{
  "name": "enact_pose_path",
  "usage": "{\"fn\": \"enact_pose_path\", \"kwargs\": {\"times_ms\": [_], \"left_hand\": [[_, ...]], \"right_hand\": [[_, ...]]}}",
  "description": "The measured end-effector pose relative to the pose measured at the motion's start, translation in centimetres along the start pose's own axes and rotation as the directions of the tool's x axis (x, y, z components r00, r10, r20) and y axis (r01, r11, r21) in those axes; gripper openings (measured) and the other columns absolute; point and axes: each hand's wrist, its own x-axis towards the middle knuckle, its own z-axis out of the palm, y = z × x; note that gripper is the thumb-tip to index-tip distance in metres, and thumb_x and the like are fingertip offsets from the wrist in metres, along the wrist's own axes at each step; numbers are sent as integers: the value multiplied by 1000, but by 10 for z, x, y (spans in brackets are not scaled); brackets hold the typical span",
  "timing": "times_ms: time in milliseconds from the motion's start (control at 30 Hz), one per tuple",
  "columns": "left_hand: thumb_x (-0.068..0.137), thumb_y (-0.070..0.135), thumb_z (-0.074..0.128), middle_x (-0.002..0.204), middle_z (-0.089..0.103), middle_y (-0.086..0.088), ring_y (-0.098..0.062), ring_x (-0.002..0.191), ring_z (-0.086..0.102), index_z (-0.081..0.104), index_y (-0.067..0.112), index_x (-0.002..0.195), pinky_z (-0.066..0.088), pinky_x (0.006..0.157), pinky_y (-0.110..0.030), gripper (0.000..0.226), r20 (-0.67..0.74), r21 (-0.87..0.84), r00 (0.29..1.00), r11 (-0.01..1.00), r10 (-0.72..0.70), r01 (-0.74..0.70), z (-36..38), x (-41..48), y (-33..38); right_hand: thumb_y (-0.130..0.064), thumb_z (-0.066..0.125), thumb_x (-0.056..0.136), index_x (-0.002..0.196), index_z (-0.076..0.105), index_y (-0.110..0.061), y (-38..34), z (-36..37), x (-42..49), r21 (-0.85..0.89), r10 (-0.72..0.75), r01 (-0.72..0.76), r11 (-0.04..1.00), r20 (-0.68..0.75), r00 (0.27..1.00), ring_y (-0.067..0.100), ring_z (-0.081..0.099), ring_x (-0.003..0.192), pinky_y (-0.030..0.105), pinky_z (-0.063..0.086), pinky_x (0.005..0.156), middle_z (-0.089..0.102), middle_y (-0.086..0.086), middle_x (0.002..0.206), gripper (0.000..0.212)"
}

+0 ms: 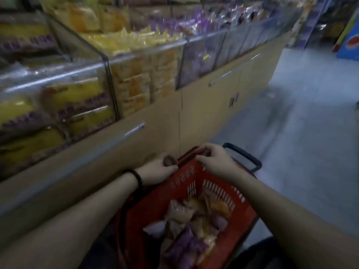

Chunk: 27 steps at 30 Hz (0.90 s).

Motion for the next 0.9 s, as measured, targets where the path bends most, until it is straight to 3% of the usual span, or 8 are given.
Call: {"fn": "enact_pose_path", "kwargs": {"times_ms": [167, 300, 400, 500, 567, 667, 767, 900], "left_hand": [[98, 32, 67, 110, 75, -3, -10, 73, 65, 70, 23, 109, 49, 64, -23, 15, 57, 189, 998, 982, -9, -2, 32, 28, -38], [97, 30, 66, 113, 76, -2, -20, 99, 72, 76, 18, 112, 52, 78, -24, 22, 192, 404, 980, 914, -46, -37, 43, 36, -51], [97, 40, 64, 102, 79, 2, -12, 79, 76, 77, 21, 105, 61, 84, -35, 24, 260, 449, 964, 890, -54, -72, 43, 41, -51], [100, 41, 62, 105, 76, 5, -7, 62, 74, 74, 24, 108, 62, 72, -30, 22, 307, 433, 950, 897, -52, -90, 44, 42, -50], [101, 39, 62, 106, 77, 5, -12, 68, 77, 73, 24, 109, 58, 70, -25, 21, 317, 439, 948, 892, -41, -108, 44, 40, -52], [101, 39, 62, 95, 75, 6, -13, 70, 76, 72, 23, 111, 59, 64, -27, 21, 325, 415, 943, 907, -76, -69, 43, 37, -56], [103, 38, 61, 97, 74, 0, -16, 70, 77, 69, 18, 115, 63, 63, -33, 25, 340, 339, 931, 941, -133, 10, 40, 35, -60], [109, 36, 51, 96, 71, -13, -30, 74, 75, 61, 9, 116, 61, 63, -37, 29, 428, 207, 857, 954, -289, 218, 33, 31, -59]], "right_hand": [[-29, 69, 94, 110, 70, -20, 42, 41, 13, -106, 145, -138, 985, 63, 987, 19, 71, 92, 34, 59, 76, 72, -1, 102, 18], [-39, 71, 87, 111, 71, -12, 65, 79, 11, -295, 241, -170, 940, 224, 944, 29, 71, 104, 34, 57, 85, 74, 8, 108, 36], [-49, 75, 86, 113, 64, -10, 82, 117, -4, -543, 331, -44, 839, 444, 832, 32, 68, 111, 30, 51, 82, 68, 13, 110, 49], [-32, 87, 81, 146, 50, -13, 98, 142, -24, -626, 382, 77, 776, 563, 733, 32, 64, 122, 32, 55, 93, 63, 14, 134, 78], [-22, 86, 82, 142, 56, -14, 105, 151, -32, -650, 428, 87, 755, 588, 686, 32, 65, 120, 30, 52, 93, 64, 13, 135, 67], [-33, 77, 91, 136, 60, -17, 101, 154, -34, -721, 424, 269, 639, 621, 659, 28, 64, 120, 29, 50, 96, 65, 9, 134, 50], [-38, 75, 93, 136, 63, -19, 87, 139, -20, -661, 352, 310, 683, 670, 653, 29, 64, 119, 30, 51, 90, 67, 7, 130, 49], [-37, 84, 86, 125, 66, -18, 65, 108, 5, -504, 247, 161, 848, 645, 723, 32, 70, 104, 42, 61, 86, 71, 10, 118, 47]]}}
